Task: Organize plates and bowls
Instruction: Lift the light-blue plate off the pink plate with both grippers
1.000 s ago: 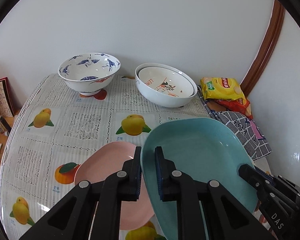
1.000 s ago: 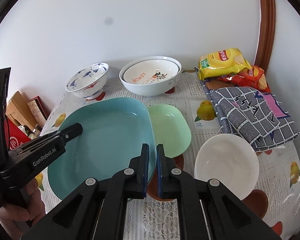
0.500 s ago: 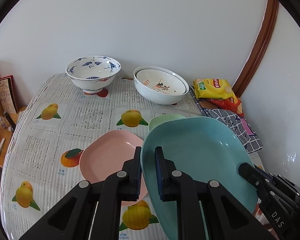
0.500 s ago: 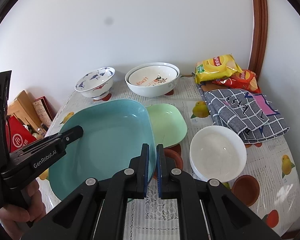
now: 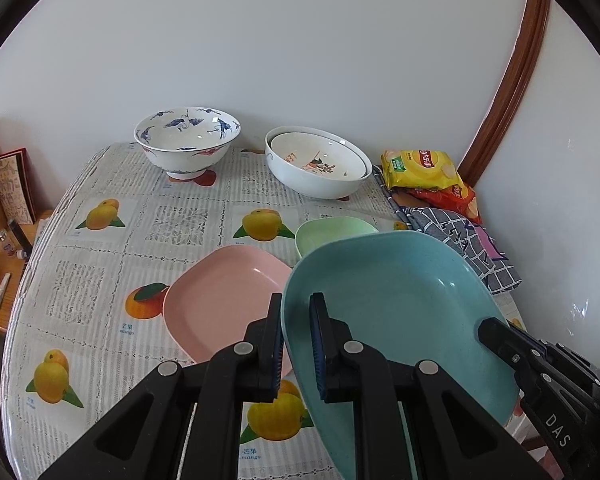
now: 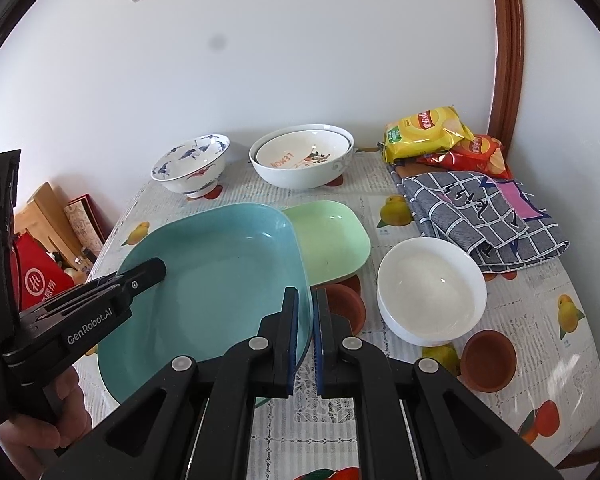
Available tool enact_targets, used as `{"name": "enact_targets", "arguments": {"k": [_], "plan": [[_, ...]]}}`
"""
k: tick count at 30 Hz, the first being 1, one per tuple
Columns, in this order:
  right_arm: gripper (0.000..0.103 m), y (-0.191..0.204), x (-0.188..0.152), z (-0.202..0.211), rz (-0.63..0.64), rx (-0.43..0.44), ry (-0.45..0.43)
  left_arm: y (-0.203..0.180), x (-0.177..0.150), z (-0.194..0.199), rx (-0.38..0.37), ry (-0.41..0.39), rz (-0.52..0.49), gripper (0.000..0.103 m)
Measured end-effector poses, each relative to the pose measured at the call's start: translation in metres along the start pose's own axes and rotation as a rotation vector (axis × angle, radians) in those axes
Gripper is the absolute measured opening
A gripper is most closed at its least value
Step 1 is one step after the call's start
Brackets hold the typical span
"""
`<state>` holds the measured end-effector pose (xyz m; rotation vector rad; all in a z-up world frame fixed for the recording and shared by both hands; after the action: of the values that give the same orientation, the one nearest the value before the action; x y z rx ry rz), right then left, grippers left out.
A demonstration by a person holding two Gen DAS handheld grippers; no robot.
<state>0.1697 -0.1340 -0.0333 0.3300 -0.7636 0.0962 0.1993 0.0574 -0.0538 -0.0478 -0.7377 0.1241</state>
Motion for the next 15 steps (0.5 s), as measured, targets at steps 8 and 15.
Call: {"name": "enact_targets", "arguments": {"k": [8, 15], "plan": [[0.007, 0.005, -0.001, -0.007, 0.011, 0.017, 0.011, 0.009, -0.002, -0.003, 0.018, 0.008, 0.023, 0.013], [0.007, 0.007, 0.001, -0.017, 0.018, 0.017, 0.031, 0.011, 0.002, -0.008, 0.027, 0.009, 0.032, 0.013]]}}
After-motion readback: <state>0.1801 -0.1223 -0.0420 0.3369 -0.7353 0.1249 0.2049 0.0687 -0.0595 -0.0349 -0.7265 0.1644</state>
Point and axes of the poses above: each gripper's, at about its wrist camera, not at the fingertips, and z roughly against the way its jaws point, y to its left, x to its top, the point moved 1 cm from there along -z, roughly the way its jaws point, and after that the axes turned 11 degrees about x, right-handed, at the moved point
